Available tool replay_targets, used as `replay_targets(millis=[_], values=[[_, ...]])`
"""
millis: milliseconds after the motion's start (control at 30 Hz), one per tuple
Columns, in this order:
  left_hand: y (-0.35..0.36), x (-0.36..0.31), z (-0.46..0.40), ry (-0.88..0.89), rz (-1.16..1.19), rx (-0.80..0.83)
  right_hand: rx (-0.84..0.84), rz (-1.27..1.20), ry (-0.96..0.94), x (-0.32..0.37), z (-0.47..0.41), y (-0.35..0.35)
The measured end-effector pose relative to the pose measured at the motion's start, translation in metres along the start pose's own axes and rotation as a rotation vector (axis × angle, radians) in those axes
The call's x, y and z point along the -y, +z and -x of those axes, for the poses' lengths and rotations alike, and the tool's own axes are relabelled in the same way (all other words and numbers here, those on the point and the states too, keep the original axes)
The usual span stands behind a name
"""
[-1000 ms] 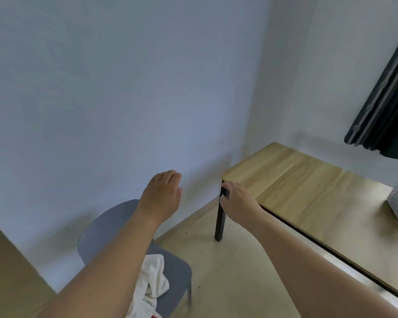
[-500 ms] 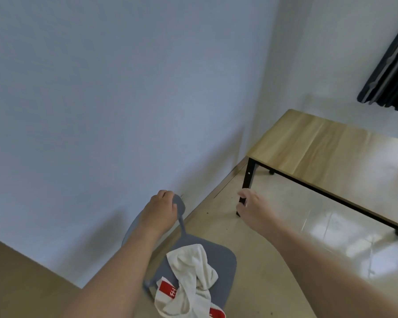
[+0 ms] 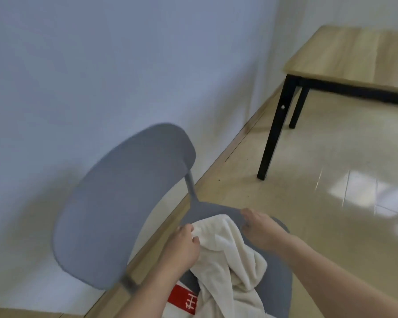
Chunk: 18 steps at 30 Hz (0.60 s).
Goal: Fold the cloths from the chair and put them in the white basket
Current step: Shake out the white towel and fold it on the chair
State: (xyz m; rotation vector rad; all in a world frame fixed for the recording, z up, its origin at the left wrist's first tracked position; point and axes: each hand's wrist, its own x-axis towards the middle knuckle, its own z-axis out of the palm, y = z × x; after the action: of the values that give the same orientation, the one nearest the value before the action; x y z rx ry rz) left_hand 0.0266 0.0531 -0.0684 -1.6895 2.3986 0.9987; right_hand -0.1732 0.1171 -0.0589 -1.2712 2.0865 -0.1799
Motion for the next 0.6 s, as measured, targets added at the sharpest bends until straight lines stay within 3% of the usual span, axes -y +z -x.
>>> replay_targets(millis=[133, 333, 500, 600], values=[[0.052, 0.028, -0.058, 0.026, -0.199, -0.181, -0.004, 0.017, 0.023, -0.029, -0.055, 0.059], [0.084, 0.046, -0.094, 0.058, -0.367, -0.219, -0.172, 0.002, -0.145, -0.035, -0.075, 0.093], [0.077, 0.047, -0.072, 0.104, -0.239, -0.204, -0.265, -0.28, -0.22, -0.037, -0.037, 0.096], [0.055, 0.036, -0.034, 0.162, -0.109, -0.184, -0.241, -0.293, -0.2, -0.035, 0.011, 0.077]])
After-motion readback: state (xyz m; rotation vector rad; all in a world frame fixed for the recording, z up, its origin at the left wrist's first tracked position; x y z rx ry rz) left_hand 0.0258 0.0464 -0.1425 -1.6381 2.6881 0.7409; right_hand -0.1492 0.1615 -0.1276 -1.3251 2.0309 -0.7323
